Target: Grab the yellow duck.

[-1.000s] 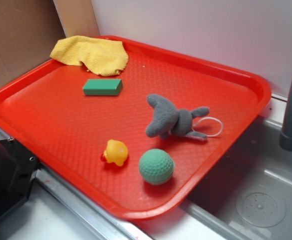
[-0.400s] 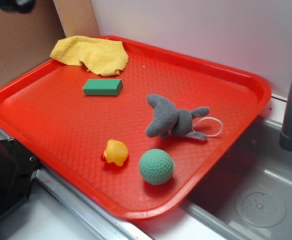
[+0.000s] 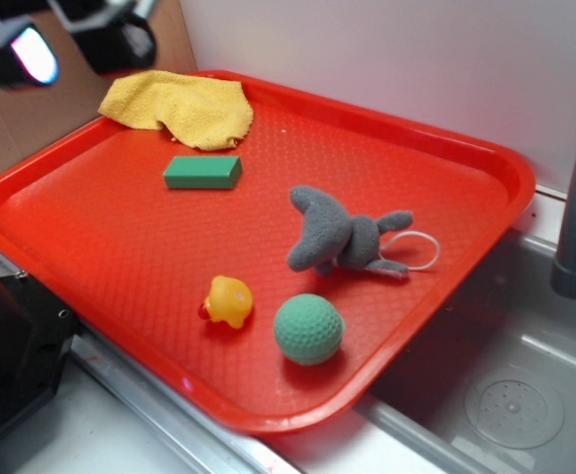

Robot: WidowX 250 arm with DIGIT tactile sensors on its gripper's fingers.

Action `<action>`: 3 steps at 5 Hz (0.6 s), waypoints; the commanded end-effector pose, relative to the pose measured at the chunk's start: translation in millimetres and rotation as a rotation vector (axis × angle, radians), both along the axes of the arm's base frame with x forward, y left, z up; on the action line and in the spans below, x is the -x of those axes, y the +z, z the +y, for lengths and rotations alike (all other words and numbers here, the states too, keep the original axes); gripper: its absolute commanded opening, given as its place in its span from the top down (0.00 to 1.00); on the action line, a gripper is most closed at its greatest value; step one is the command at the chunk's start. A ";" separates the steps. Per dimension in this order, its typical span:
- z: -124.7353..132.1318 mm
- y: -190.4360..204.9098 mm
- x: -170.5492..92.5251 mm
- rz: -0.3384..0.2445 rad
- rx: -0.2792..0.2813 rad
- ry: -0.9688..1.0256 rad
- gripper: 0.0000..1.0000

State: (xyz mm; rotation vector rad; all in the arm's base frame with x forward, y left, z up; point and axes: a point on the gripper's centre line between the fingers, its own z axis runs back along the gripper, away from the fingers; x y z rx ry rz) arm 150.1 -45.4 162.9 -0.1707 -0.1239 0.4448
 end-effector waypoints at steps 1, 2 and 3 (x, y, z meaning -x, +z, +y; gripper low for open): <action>-32.8 -38.0 -11.9 0.050 0.008 0.048 0.00; -44.1 -58.2 -11.5 0.091 0.024 0.081 0.00; -50.0 -85.1 -11.8 0.161 0.066 0.124 0.00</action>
